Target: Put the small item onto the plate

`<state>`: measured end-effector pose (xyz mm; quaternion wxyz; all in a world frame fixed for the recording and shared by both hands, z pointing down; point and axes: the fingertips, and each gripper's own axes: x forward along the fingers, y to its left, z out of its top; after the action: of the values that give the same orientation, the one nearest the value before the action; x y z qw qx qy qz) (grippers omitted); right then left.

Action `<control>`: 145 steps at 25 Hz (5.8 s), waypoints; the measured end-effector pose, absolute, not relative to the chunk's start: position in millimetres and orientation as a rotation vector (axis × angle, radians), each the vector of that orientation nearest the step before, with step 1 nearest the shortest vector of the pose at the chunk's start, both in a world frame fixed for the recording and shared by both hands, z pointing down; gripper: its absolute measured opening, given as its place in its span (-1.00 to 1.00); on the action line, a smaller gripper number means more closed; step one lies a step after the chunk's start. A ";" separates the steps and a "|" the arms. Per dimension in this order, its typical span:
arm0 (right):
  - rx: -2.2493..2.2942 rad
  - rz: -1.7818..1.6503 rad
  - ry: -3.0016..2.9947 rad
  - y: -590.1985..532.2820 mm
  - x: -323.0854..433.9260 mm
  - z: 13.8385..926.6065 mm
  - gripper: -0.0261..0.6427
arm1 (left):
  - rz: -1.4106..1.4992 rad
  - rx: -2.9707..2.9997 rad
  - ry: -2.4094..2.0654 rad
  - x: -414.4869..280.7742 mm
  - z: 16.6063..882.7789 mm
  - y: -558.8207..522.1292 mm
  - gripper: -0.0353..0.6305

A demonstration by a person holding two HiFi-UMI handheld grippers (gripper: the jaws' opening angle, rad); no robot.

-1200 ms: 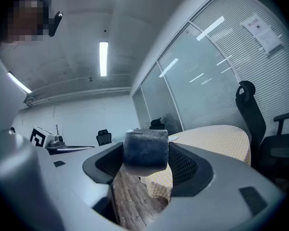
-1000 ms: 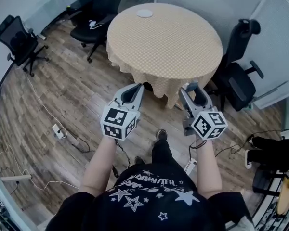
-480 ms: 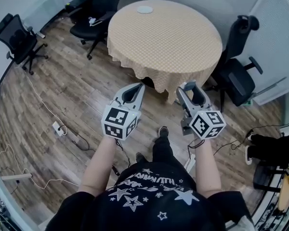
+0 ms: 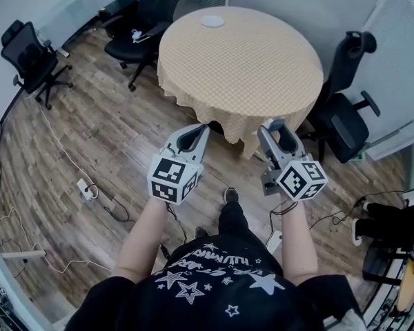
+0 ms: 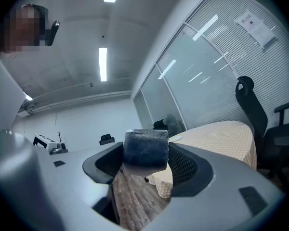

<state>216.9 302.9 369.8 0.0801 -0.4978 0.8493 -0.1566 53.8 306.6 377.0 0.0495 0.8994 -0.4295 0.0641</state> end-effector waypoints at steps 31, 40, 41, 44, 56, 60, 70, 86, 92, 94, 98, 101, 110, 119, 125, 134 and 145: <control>-1.314 -0.772 2.584 45.9 316.1 435.9 -0.04 | 0.316 2.503 -1.564 126.5 405.1 97.7 -0.87; -1.341 -0.792 2.605 21.7 284.5 443.2 -0.04 | 0.301 2.493 -1.558 91.4 411.0 73.2 -0.87; -1.351 -0.782 2.600 19.2 278.9 441.5 -0.04 | 0.300 2.506 -1.547 85.5 410.8 69.3 -0.87; -1.389 -0.745 2.584 12.0 258.3 434.1 -0.04 | 0.272 2.548 -1.515 62.7 405.4 53.8 -0.87; -1.623 -0.648 2.425 -26.5 164.2 407.6 -0.04 | 0.216 2.672 -1.390 -72.7 392.0 -3.7 -0.87; -1.696 -0.680 2.382 -26.0 135.3 417.1 -0.04 | 0.237 2.687 -1.321 -109.0 400.2 -11.1 -0.87; -1.760 -0.744 2.366 -60.2 108.7 439.0 -0.04 | 0.247 2.691 -1.223 -127.7 414.8 -60.5 -0.87; -1.747 -0.766 2.291 -201.0 179.0 459.8 -0.04 | 0.354 2.708 -1.191 -68.1 415.8 -182.6 -0.87; -1.765 -0.795 2.256 -207.9 182.0 469.9 -0.04 | 0.391 2.707 -1.144 -52.6 432.1 -209.0 -0.87; -1.779 -0.799 2.239 -204.9 180.2 472.0 -0.04 | 0.394 2.730 -1.114 -46.9 433.0 -217.7 -0.87; -1.807 -0.786 2.213 -213.8 172.7 477.2 -0.04 | 0.386 2.767 -1.049 -38.8 444.1 -249.0 -0.87; -1.841 -0.782 2.172 -226.1 163.5 478.2 -0.04 | 0.387 2.789 -0.977 -39.9 454.5 -275.7 -0.87; -2.065 -0.750 1.990 -276.5 145.7 460.2 -0.04 | 0.387 2.907 -0.697 -43.5 453.2 -359.3 -0.87; -2.158 -0.747 2.004 -378.9 111.4 459.9 -0.04 | 0.429 2.933 -0.556 -52.0 469.9 -443.7 -0.87; -2.170 -0.798 2.068 -446.4 93.1 477.0 -0.04 | 0.432 2.891 -0.533 -55.6 486.6 -484.9 -0.87; -2.254 -0.951 2.120 -519.2 89.7 532.2 -0.04 | 0.457 2.872 -0.518 -53.5 506.7 -529.6 -0.87; -2.350 -1.107 2.206 -556.9 93.0 585.1 -0.04 | 0.486 2.792 -0.526 -59.0 538.4 -535.8 -0.87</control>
<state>93.0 -556.9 585.1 -0.1326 -0.6835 0.6416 -0.3219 -59.0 -535.8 538.4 0.1292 0.9605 -0.1811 0.1671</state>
